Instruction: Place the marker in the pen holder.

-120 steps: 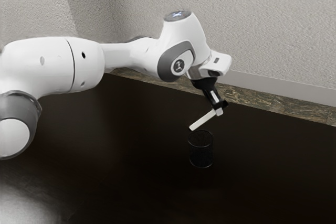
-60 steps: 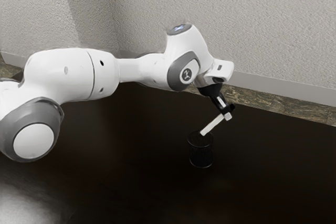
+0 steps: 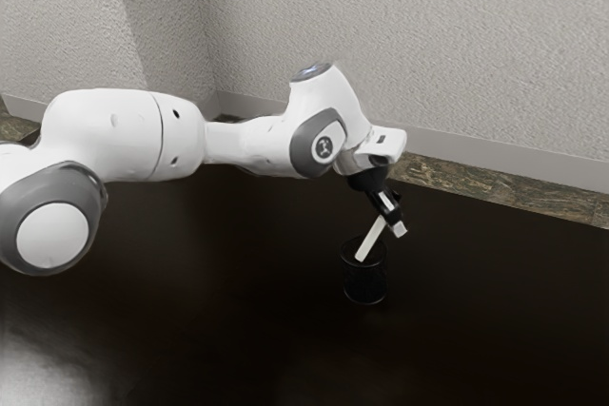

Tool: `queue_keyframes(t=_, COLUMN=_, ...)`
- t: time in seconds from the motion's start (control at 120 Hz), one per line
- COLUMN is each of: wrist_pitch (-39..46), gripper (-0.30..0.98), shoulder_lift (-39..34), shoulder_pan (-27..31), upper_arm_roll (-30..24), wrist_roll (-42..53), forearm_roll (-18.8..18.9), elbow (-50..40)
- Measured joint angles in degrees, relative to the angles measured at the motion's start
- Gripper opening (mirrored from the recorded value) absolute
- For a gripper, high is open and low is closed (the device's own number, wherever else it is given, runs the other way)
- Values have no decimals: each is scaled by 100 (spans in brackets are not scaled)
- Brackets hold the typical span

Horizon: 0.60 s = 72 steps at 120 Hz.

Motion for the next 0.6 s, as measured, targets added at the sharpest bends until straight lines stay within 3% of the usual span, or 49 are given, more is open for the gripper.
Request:
queue_keyframes(t=0.075, wrist_pitch=-31, gripper=-4, shoulder_lift=-6, shoulder_pan=129, upper_arm_roll=-135, wrist_roll=35, forearm_roll=-26, elbow=-128)
queue_keyframes(t=0.208, wrist_pitch=-106, gripper=22, shoulder_lift=-69, shoulder_pan=168, upper_arm_roll=-173, wrist_roll=165, forearm_roll=-116, elbow=-255)
queue_keyframes(t=0.275, wrist_pitch=-197, gripper=34, shoulder_lift=-445, shoulder_pan=175, upper_arm_roll=-164, wrist_roll=212, forearm_roll=-69, elbow=-370)
queue_keyframes(t=0.45, wrist_pitch=-1776, gripper=54, shoulder_lift=-2511, shoulder_pan=575, upper_arm_roll=-70, wrist_roll=300, forearm_roll=927, elbow=-494)
queue_keyframes(t=0.6, wrist_pitch=-2983, gripper=61, shoulder_lift=-3282, shoulder_pan=670, upper_arm_roll=328, wrist_roll=558, forearm_roll=1342, elbow=-477)
